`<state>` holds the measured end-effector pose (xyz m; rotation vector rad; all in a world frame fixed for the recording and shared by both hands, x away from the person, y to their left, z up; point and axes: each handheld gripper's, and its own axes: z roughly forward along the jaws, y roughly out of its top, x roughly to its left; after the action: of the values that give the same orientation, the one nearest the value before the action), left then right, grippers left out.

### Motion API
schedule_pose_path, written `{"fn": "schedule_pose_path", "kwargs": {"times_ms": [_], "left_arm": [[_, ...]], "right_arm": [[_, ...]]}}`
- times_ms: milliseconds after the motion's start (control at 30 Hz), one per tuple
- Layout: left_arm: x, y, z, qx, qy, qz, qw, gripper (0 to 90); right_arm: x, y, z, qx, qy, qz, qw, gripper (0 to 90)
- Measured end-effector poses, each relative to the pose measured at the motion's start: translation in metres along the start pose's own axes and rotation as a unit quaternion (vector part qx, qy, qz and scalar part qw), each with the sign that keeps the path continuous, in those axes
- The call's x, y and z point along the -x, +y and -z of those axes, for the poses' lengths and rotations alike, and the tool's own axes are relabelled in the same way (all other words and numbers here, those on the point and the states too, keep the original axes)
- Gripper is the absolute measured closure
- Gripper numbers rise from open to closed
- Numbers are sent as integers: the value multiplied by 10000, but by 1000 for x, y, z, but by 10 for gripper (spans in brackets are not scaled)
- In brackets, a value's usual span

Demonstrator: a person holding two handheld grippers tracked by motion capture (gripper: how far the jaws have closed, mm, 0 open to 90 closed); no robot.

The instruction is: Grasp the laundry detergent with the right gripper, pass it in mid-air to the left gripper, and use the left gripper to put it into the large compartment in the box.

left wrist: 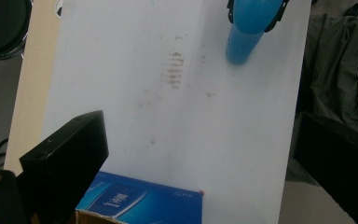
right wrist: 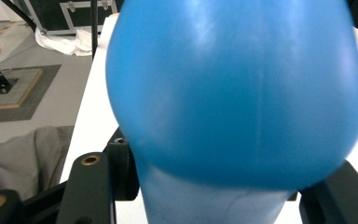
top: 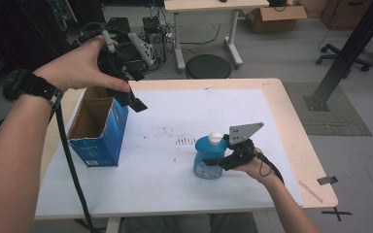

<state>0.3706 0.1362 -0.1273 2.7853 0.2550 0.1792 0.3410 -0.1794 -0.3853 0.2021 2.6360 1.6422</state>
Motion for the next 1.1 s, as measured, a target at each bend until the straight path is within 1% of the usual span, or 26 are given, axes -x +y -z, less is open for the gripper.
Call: {"fn": "schedule_pose_path", "kwargs": {"times_ms": [67, 100, 133, 200, 333, 367, 400, 433, 533, 567, 600, 667, 733, 867, 1000, 1100], "left_arm": [[1, 1, 1, 12, 2, -15, 10000, 42], [1, 1, 1, 12, 2, -15, 10000, 42], [1, 1, 2, 16, 12, -23, 10000, 42], [1, 2, 3, 32, 10, -20, 10000, 41], [3, 5, 4, 43, 15, -73, 10000, 42], [4, 7, 5, 75, 0, -83, 9999, 42], [4, 7, 5, 75, 0, -83, 9999, 42], [5, 9, 6, 96, -19, -125, 9999, 42], [6, 12, 7, 91, -15, -159, 9998, 43], [6, 12, 7, 91, -15, -159, 9998, 42], [7, 14, 8, 99, -6, -186, 9998, 42], [8, 16, 10, 123, -4, -217, 9997, 42], [9, 18, 12, 159, -2, -205, 9997, 42], [12, 20, 14, 177, -1, -202, 9996, 42], [15, 22, 14, 157, -18, -244, 9996, 42], [16, 23, 14, 149, -31, -236, 9996, 42]], "right_arm": [[4, 6, 3, 7, 30, -17, 10000, 420], [4, 6, 3, 7, 30, -17, 10000, 420], [8, 16, 7, -4, 84, -1, 10000, 421], [11, 27, 10, -16, 144, 32, 9999, 421], [18, 53, 15, -113, 314, 135, 9994, 421], [19, 58, 15, -113, 341, 138, 9993, 421], [19, 58, 15, -113, 341, 138, 9993, 421], [23, 73, 14, -150, 429, 170, 9988, 422], [25, 87, 10, -193, 495, 224, 9983, 422], [25, 87, 10, -193, 495, 224, 9983, 422], [28, 100, 6, -205, 592, 256, 9977, 422], [30, 108, 2, -202, 658, 283, 9972, 422], [30, 117, -2, -242, 710, 334, 9966, 422], [28, 136, -13, -335, 806, 489, 9950, 422], [27, 150, -21, -329, 918, 530, 9938, 423], [27, 158, -27, -334, 944, 584, 9933, 424]]}}
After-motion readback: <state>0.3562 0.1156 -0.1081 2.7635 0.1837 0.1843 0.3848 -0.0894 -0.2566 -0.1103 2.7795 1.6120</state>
